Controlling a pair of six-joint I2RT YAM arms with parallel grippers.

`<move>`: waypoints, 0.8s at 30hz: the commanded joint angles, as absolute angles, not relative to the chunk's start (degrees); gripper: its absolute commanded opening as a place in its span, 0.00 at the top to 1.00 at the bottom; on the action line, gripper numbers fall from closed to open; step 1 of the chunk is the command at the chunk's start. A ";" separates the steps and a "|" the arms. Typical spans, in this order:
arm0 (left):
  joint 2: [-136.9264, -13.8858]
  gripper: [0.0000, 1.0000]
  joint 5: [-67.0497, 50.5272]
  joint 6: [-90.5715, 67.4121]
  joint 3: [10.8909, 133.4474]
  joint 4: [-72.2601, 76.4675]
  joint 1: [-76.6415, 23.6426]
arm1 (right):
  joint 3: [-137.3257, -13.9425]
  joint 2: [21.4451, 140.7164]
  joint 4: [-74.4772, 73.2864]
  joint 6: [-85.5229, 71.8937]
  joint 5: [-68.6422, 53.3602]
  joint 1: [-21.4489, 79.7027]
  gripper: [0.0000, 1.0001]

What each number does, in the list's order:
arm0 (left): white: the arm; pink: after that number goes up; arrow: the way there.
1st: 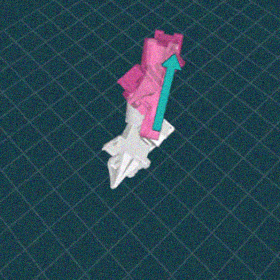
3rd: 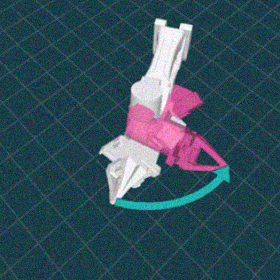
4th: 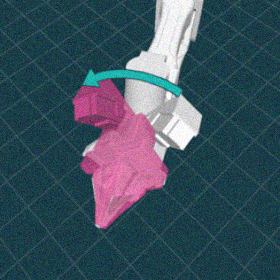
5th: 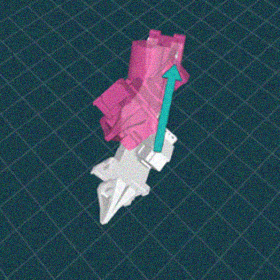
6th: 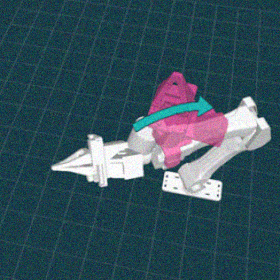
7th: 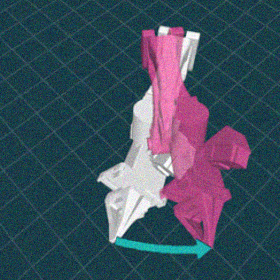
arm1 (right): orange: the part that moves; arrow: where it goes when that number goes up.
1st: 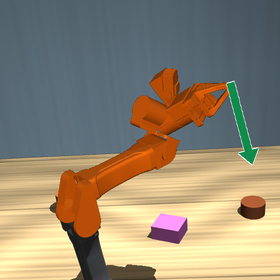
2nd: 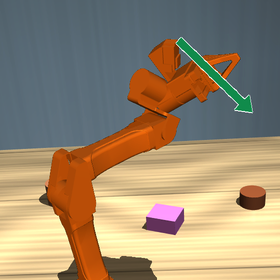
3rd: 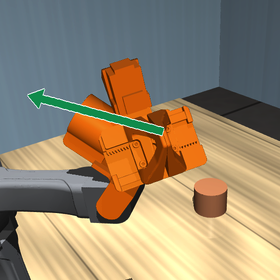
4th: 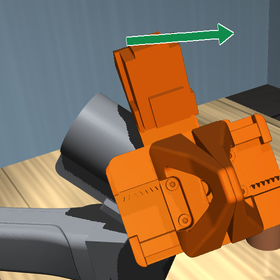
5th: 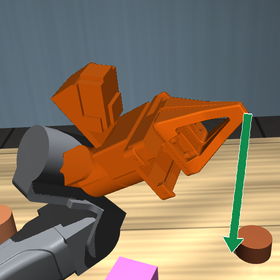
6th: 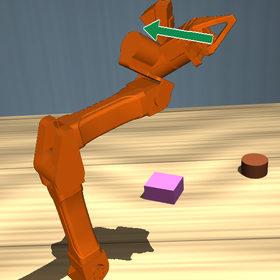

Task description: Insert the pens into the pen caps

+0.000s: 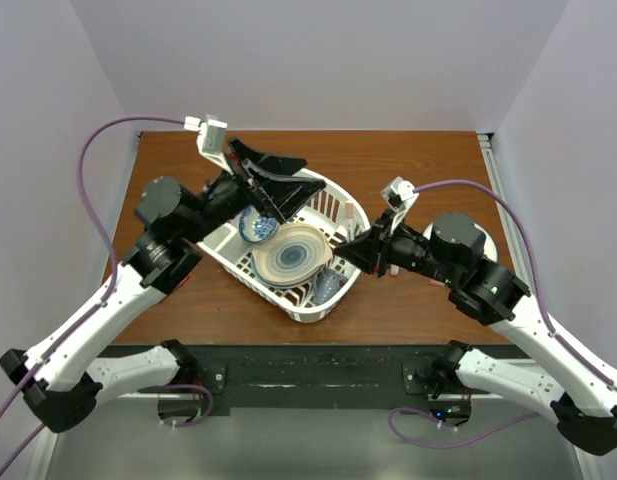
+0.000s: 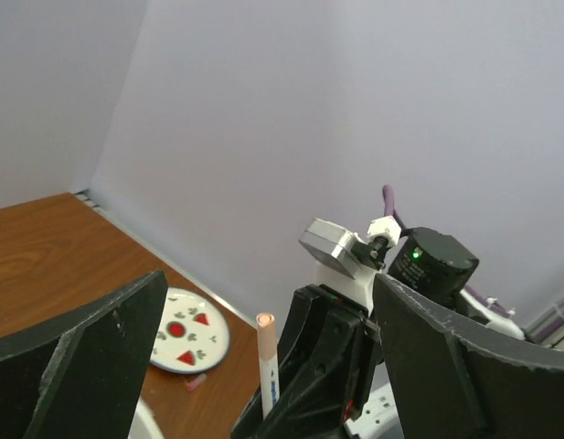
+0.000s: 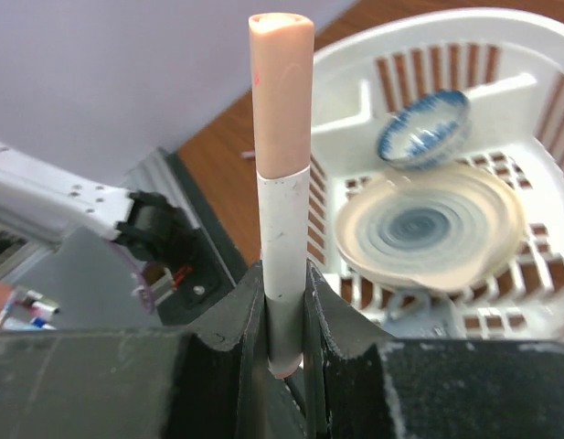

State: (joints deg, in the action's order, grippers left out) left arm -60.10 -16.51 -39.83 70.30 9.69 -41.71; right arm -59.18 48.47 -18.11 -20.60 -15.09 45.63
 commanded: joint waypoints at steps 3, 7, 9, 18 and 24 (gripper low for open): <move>-53.09 0.00 -1.78 -27.70 67.34 0.18 -41.57 | -64.68 50.36 -34.70 -21.44 9.45 44.30 1.00; -50.28 0.00 7.63 -23.56 62.59 -8.42 -41.57 | -64.07 52.46 -38.75 -23.20 12.84 40.53 1.00; -48.35 0.00 12.29 -21.10 61.27 -9.84 -41.57 | -62.50 54.13 -41.04 -24.08 11.08 34.91 1.00; -41.05 0.00 27.07 -13.98 51.34 -11.43 -41.57 | -52.74 66.43 -36.39 -22.50 6.33 20.05 0.98; -38.76 0.00 31.55 -12.04 46.59 -11.34 -41.57 | -52.38 76.89 -31.03 -22.50 3.17 18.54 0.92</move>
State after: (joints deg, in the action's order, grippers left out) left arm -39.59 25.56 -15.16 48.16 -12.62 -41.69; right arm -51.37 73.52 -36.82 -22.79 6.17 18.68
